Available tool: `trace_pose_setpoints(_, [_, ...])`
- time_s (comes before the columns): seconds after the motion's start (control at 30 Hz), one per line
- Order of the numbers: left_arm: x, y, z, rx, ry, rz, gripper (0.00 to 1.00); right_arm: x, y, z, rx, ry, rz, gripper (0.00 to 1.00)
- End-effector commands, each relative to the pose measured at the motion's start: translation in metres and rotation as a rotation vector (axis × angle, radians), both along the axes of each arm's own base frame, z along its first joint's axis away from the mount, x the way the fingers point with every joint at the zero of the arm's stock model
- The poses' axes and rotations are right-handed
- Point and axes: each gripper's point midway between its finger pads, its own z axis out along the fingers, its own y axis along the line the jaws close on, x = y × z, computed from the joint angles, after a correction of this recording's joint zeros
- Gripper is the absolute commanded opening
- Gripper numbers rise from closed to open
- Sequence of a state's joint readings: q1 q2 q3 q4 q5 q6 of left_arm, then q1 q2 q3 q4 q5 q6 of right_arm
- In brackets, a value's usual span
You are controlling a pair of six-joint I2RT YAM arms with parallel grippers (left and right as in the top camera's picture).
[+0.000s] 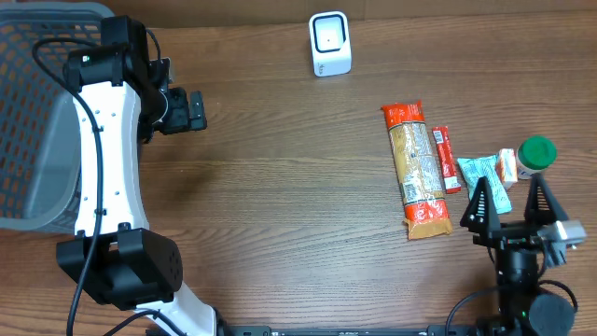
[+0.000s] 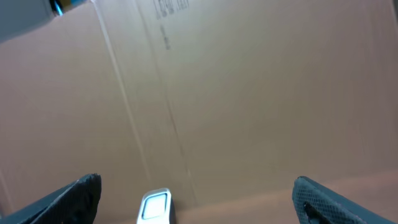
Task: Scan the item barcode
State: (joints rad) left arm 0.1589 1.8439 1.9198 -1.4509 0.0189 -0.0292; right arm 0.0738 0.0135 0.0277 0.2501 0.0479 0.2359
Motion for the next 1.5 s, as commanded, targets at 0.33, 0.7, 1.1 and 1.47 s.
trace_pose_setpoints(0.33, [0.001,-0.001,0.014,0.005,-0.043,-0.010,1.00,0.013,-0.003,-0.088,-0.036,0.339,-0.011,1.00])
trace_pose_setpoints(0.7, [0.001,-0.001,0.014,0.005,-0.043,-0.010,1.00,0.013,0.002,-0.088,-0.082,0.339,0.016,1.00])
trace_pose_setpoints(1.1, [0.001,-0.001,0.014,0.005,-0.043,-0.010,1.00,0.013,0.002,-0.087,-0.371,0.314,-0.020,1.00])
trace_pose_setpoints(1.47, [0.001,-0.001,0.014,0.005,-0.043,-0.010,1.00,0.013,0.000,-0.087,-0.370,0.315,-0.027,1.00])
